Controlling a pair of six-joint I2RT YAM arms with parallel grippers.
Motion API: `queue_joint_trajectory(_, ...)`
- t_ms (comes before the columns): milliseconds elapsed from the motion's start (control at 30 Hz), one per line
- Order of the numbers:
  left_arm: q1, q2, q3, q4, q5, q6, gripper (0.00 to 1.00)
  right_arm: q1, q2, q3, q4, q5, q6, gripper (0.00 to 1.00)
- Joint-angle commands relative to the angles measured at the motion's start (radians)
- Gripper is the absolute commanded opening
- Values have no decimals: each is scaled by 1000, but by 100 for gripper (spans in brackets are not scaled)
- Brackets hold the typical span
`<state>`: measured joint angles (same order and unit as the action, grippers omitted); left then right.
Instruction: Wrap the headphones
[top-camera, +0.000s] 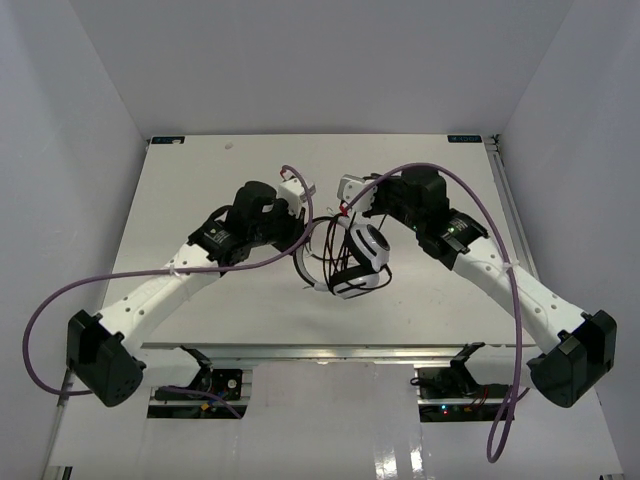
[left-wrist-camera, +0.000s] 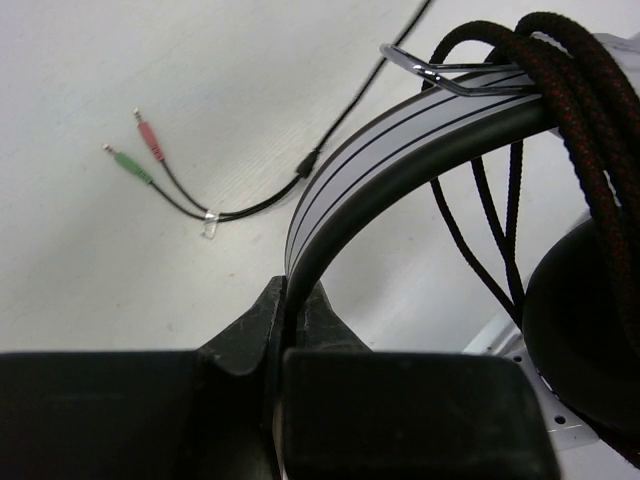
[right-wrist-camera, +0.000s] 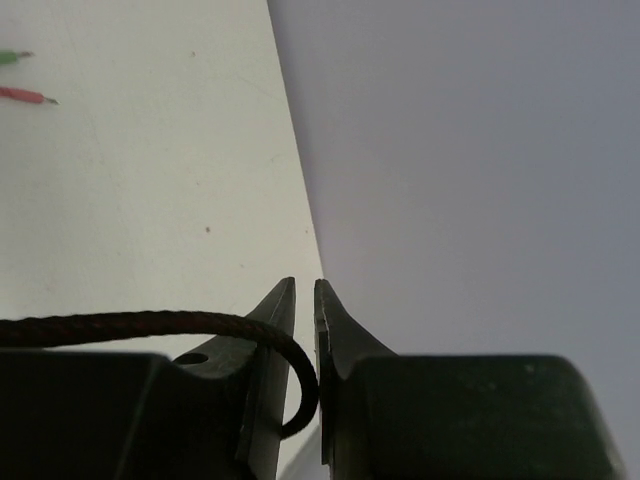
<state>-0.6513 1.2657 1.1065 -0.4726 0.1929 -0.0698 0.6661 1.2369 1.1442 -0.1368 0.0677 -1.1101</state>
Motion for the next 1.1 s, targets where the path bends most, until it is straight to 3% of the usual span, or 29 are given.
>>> queue_joint_trajectory(0, -29, -98, 21, 66, 183, -50, 0, -66, 11, 53, 21, -239, 188, 19)
queue_joint_trajectory(133, -32, -143, 61, 67, 206, -72, 0, -127, 51, 92, 2, -435, 329, 19)
queue_joint_trajectory(267, -31, -166, 131, 65, 205, -102, 0, -230, 96, 94, 12, -758, 498, 21)
queue_joint_trajectory(433, -32, -138, 322, 22, 181, -132, 0, -280, 126, 37, 161, -1024, 721, 28)
queue_joint_trajectory(667, -33, 3, 526, -47, 179, -205, 0, -280, 209, -12, 503, -1157, 1044, 39)
queue_joint_trajectory(933, -36, 123, 699, -53, 173, -270, 0, -280, 415, 22, 917, -1151, 1388, 60)
queue_joint_trajectory(1067, -36, 161, 772, -65, 144, -271, 0, -278, 493, 15, 1100, -1170, 1553, 66)
